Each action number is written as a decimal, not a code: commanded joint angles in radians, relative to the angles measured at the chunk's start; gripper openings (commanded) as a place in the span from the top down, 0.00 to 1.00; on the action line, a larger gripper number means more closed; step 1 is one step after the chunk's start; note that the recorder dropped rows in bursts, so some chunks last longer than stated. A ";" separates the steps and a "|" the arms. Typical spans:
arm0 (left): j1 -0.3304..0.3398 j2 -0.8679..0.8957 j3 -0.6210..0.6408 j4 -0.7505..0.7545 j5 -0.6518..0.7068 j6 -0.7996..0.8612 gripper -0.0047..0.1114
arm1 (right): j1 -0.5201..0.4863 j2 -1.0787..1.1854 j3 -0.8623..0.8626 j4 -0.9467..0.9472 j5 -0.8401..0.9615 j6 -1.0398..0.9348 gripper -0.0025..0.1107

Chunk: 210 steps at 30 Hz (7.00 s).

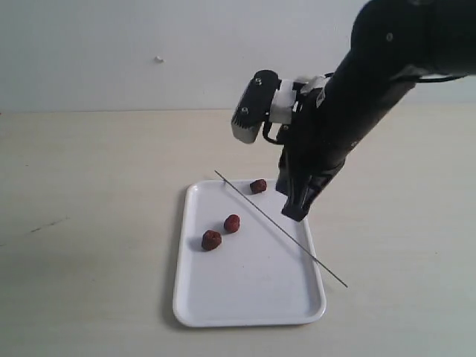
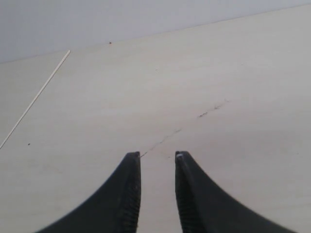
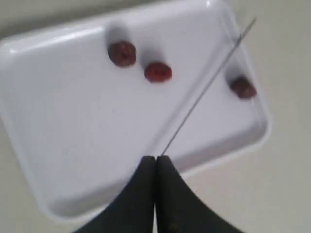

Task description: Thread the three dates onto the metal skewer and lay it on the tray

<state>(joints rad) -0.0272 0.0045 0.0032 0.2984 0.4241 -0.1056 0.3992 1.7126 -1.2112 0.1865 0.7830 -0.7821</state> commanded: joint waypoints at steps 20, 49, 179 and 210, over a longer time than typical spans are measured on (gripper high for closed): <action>0.002 -0.005 -0.003 0.002 -0.004 -0.003 0.73 | -0.005 0.309 -0.200 -0.171 0.150 0.294 0.50; 0.002 -0.005 -0.003 0.002 -0.004 -0.003 0.73 | -0.005 0.398 -0.200 -0.088 0.105 0.295 0.50; -0.121 1.065 -0.690 -0.179 -0.302 -0.361 0.87 | -0.082 -0.246 0.178 -0.144 -0.088 0.697 0.98; -0.481 1.885 -1.422 -0.494 0.473 0.896 0.58 | -0.402 0.168 0.055 -0.002 -0.320 0.354 0.98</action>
<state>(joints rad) -0.4837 1.8568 -1.4069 -0.1641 0.8712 0.5925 0.0000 1.8797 -1.1420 0.1697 0.4494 -0.4124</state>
